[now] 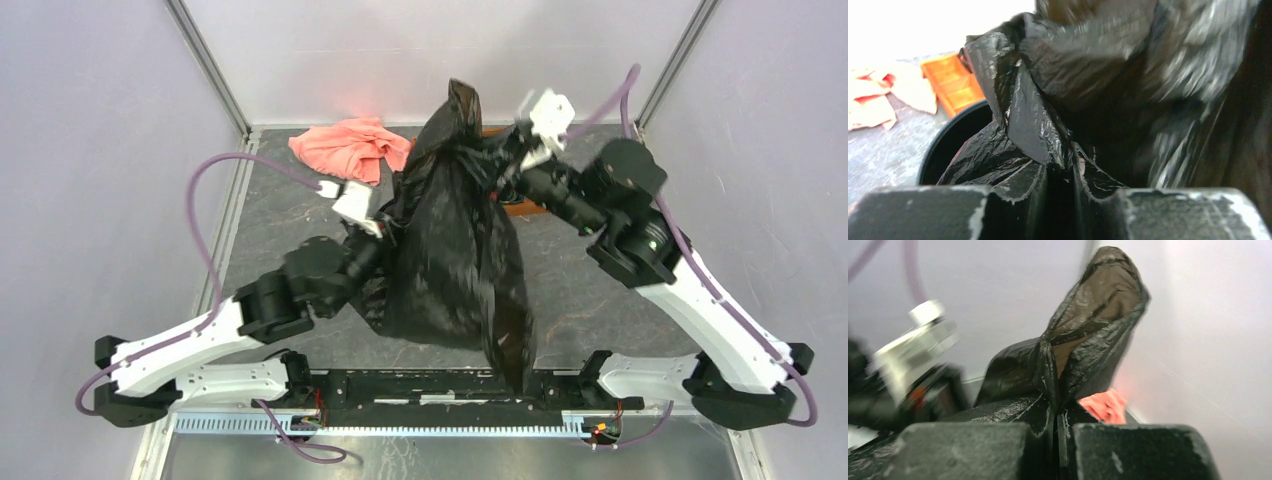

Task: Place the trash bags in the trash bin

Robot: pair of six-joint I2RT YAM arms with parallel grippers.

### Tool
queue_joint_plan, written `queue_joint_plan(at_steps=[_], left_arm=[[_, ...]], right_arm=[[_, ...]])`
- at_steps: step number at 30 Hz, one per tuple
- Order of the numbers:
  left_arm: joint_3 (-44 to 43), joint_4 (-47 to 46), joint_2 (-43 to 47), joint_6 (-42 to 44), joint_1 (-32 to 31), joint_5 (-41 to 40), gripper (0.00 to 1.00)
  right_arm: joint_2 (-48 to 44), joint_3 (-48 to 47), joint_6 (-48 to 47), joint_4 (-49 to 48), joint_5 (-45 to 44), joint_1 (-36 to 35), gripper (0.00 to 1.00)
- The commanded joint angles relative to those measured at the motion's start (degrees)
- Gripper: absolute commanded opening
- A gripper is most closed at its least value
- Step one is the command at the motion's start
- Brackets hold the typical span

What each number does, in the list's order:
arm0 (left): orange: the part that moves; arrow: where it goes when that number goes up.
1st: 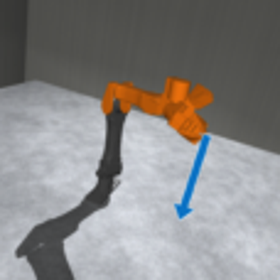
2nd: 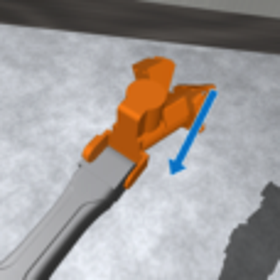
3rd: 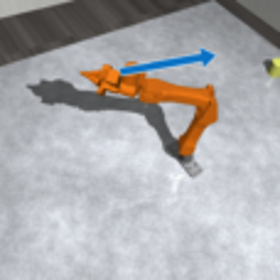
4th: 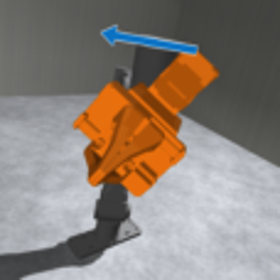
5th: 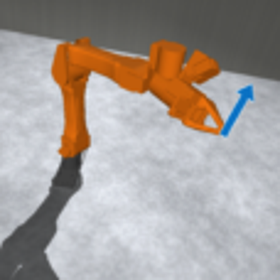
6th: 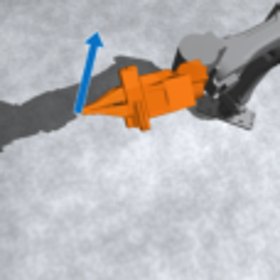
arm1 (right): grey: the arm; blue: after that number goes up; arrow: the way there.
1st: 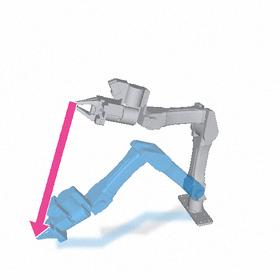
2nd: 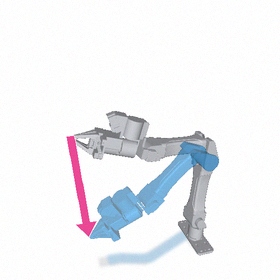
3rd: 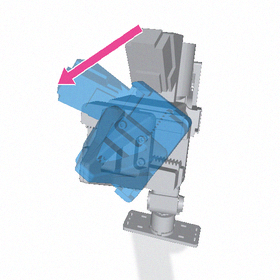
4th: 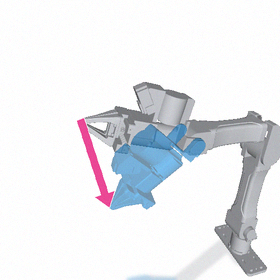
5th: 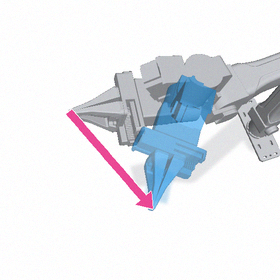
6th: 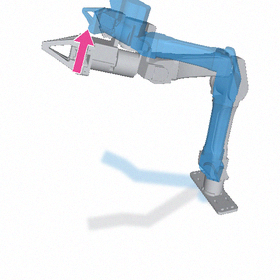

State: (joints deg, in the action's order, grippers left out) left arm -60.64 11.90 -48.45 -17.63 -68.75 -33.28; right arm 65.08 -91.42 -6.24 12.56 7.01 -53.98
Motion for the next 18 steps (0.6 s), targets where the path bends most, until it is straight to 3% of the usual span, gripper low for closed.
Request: queue_joint_plan(at_steps=[1,4,7,13,18], left_arm=[[-4.31,1.57,-4.94,1.77,-0.09,-7.24,0.19],[-4.79,2.72,-6.25,1.19,-0.01,-7.42,0.08],[-2.92,4.57,-5.92,-1.89,-0.03,-7.02,0.02],[1.65,6.64,-7.8,-5.66,0.17,-1.03,0.03],[1.46,6.37,-10.58,-4.34,1.62,7.64,0.12]], right_arm=[[4.39,-7.48,3.32,-3.74,-0.37,9.16,0.0],[9.3,-12.08,3.49,-0.96,1.94,11.44,0.0],[10.95,-9.67,3.39,-1.74,4.06,12.82,0.0],[12.66,-6.56,5.57,-1.99,11.09,13.86,0.01],[12.55,-2.96,7.73,-3.33,16.46,13.95,0.01]])
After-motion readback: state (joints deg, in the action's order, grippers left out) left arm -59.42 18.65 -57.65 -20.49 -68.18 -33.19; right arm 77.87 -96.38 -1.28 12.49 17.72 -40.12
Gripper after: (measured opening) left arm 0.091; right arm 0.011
